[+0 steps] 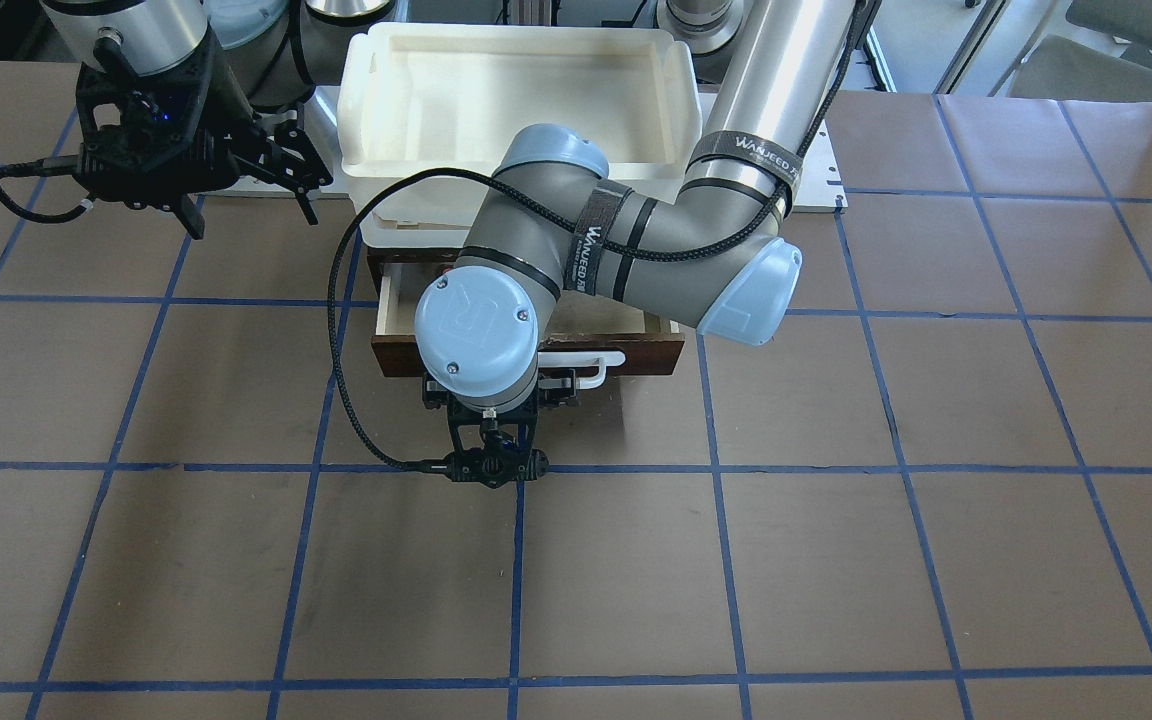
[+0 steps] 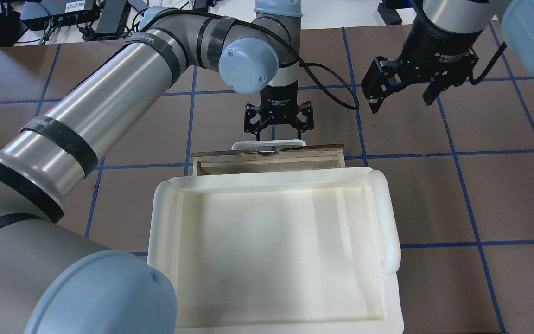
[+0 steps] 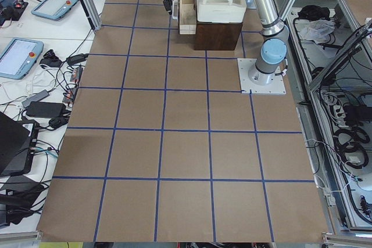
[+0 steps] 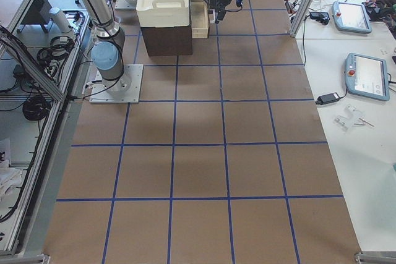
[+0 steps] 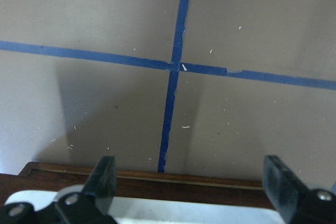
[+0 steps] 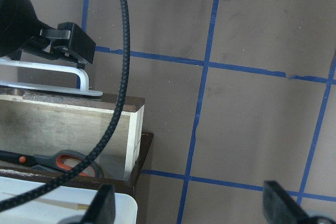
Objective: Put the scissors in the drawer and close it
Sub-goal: 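Push the drawer closed with the left gripper, away from the robot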
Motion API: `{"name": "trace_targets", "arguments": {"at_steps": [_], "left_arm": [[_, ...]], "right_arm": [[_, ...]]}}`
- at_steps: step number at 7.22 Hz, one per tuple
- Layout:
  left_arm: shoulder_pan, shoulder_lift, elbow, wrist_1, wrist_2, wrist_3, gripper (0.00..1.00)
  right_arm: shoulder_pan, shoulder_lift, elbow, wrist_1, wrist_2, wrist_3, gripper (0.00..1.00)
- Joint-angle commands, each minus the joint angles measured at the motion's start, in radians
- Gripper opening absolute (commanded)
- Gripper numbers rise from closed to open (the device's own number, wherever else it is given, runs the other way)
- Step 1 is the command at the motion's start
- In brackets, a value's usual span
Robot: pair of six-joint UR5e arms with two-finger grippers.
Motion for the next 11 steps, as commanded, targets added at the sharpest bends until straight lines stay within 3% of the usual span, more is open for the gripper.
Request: {"name": "trace_targets", "arguments": {"at_steps": [1, 6, 11], "left_arm": [[-0.004, 0.020, -0.032, -0.027, 0.001, 0.102, 1.00], [-0.041, 0.074, -0.078, -0.143, -0.008, 0.126, 1.00], [-0.039, 0.080, -0.098, -0.171, 0.001, 0.106, 1.00]], "right_arm": [[0.000, 0.000, 0.000, 0.000, 0.002, 0.000, 1.00], [0.000, 0.000, 0.000, 0.000, 0.002, 0.000, 1.00], [0.000, 0.000, 0.000, 0.000, 0.002, 0.002, 1.00]]}}
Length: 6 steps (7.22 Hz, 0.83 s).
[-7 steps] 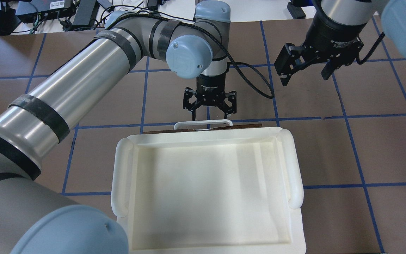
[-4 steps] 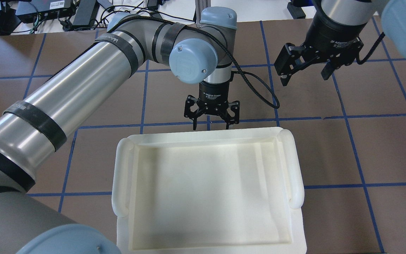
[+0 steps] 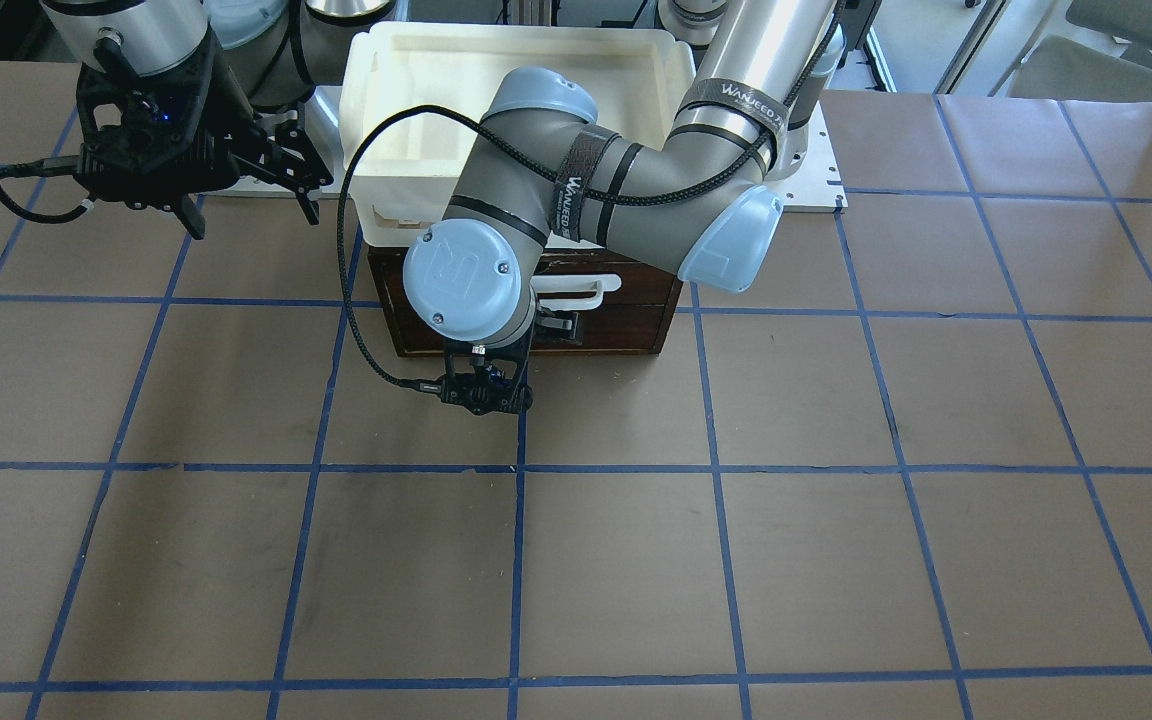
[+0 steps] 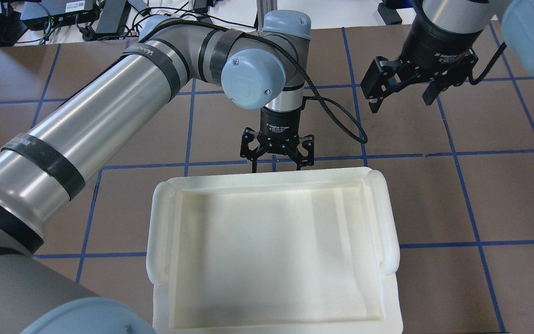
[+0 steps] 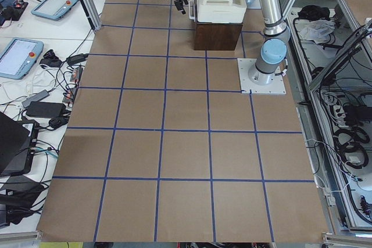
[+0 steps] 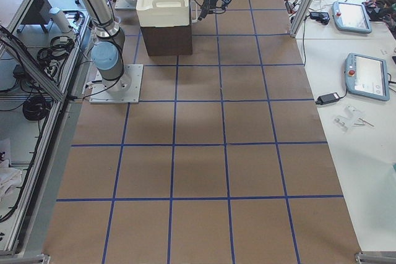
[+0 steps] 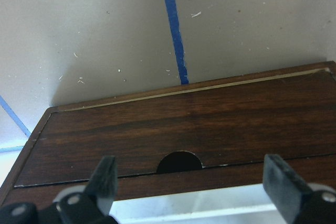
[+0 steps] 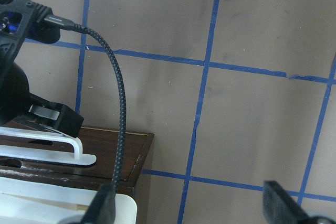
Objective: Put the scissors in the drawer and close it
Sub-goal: 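Push the drawer closed with the left gripper, away from the robot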
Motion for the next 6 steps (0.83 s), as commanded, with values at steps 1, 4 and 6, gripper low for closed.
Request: {"name": "trace_targets", "arguments": {"at_steps": [1, 4, 6], "left_arm": [[0.003, 0.006, -0.018, -0.011, 0.005, -0.006, 1.00], [0.015, 0.029, -0.007, 0.116, 0.006, -0.009, 1.00], [0.024, 0.065, -0.001, 0.209, 0.025, -0.036, 0.96]], "right_arm": [[0.000, 0.000, 0.000, 0.002, 0.000, -0.001, 1.00], [-0.002, -0.005, -0.003, -0.032, -0.009, -0.009, 1.00], [-0.002, -0.009, -0.002, -0.034, -0.003, -0.009, 1.00]]}}
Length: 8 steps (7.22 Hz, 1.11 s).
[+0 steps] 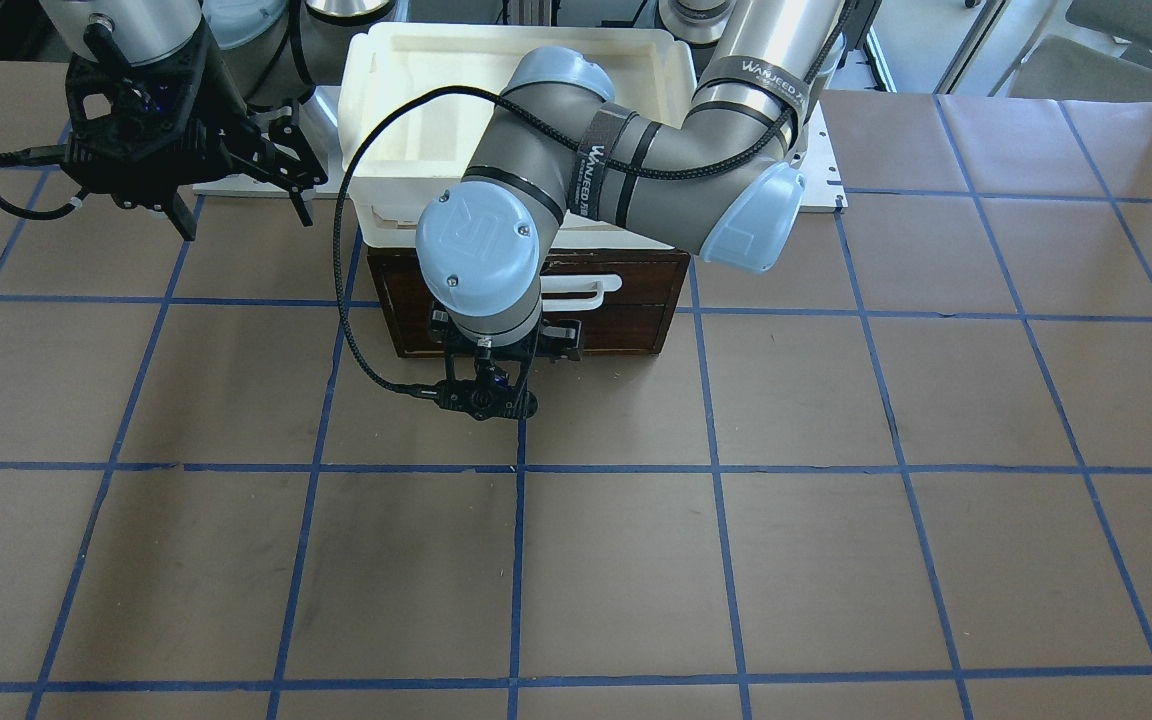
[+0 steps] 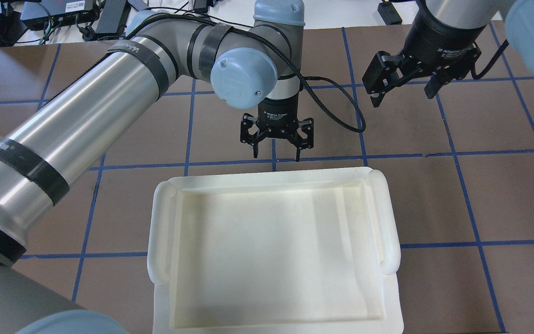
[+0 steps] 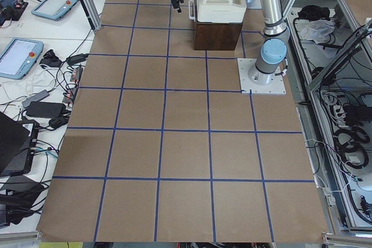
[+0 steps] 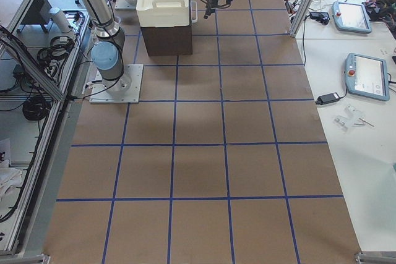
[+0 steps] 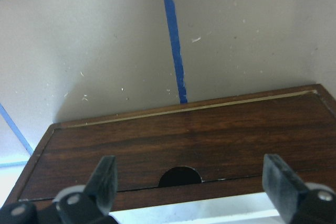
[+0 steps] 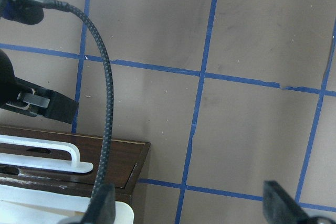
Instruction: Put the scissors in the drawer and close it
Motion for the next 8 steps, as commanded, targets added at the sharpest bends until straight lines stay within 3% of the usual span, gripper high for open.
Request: {"name": "trace_targets", "arguments": {"at_steps": [1, 5, 8], "left_arm": [[0.019, 0.081, 0.034, 0.057, 0.060, -0.018, 0.97], [0.058, 0.273, 0.025, 0.048, 0.088, -0.015, 1.00], [0.130, 0.339, -0.058, 0.048, 0.091, -0.002, 1.00]], "right_arm": [[0.000, 0.000, 0.002, -0.003, 0.000, 0.000, 1.00], [0.000, 0.000, 0.002, -0.003, -0.002, -0.002, 1.00], [-0.002, 0.000, 0.002, -0.002, -0.003, -0.002, 1.00]]}}
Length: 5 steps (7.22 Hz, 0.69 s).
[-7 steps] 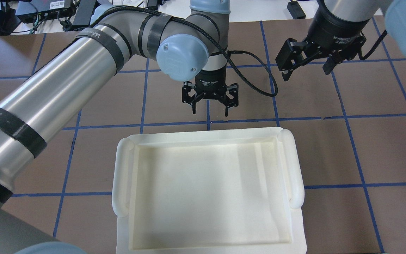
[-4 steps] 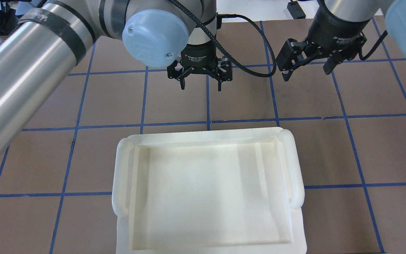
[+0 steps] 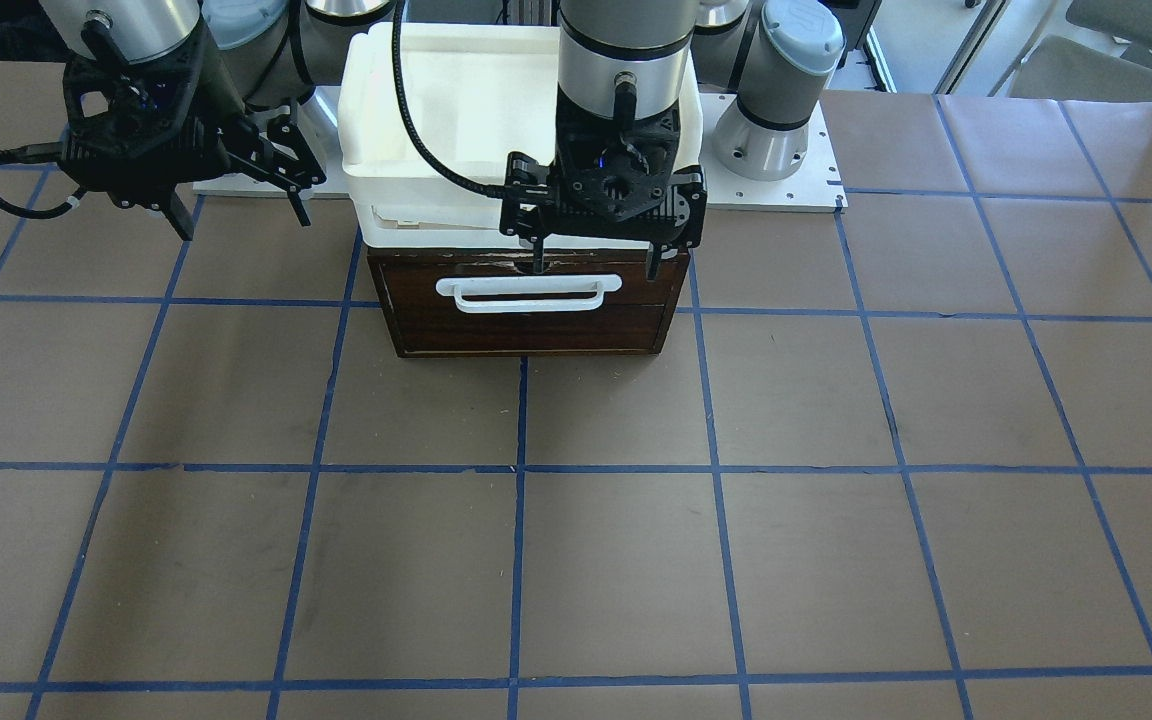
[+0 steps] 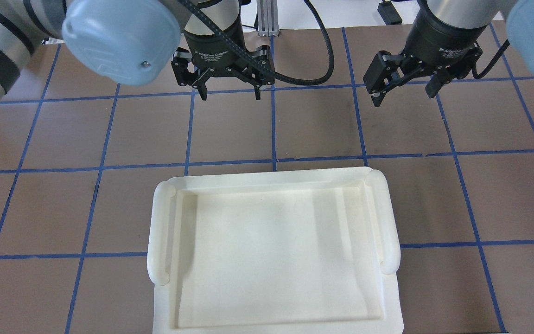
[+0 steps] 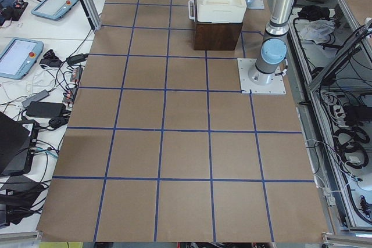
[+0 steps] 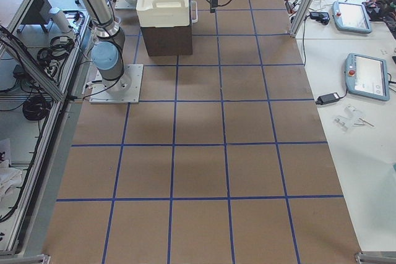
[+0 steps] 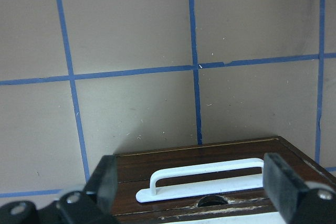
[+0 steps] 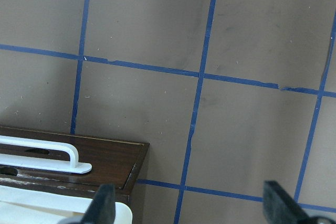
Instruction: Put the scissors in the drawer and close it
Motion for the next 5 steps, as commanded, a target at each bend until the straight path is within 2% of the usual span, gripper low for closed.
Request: {"name": "trace_targets", "arguments": {"at_steps": [1, 2, 3, 5], "left_arm": [[0.080, 0.047, -0.027, -0.001, 0.009, 0.004, 1.00], [0.132, 0.073, -0.035, -0.007, 0.004, 0.019, 1.00], [0.169, 0.110, -0.065, -0.007, 0.007, 0.118, 1.00], [0.218, 0.190, -0.165, -0.007, 0.004, 0.140, 1.00]], "right_arm": [[-0.001, 0.000, 0.000, 0.000, 0.000, 0.000, 1.00], [-0.001, 0.001, 0.000, 0.000, 0.000, 0.001, 1.00], [-0.002, 0.000, 0.000, 0.003, -0.002, 0.000, 1.00], [0.001, 0.000, 0.002, 0.000, 0.001, 0.003, 1.00]]}}
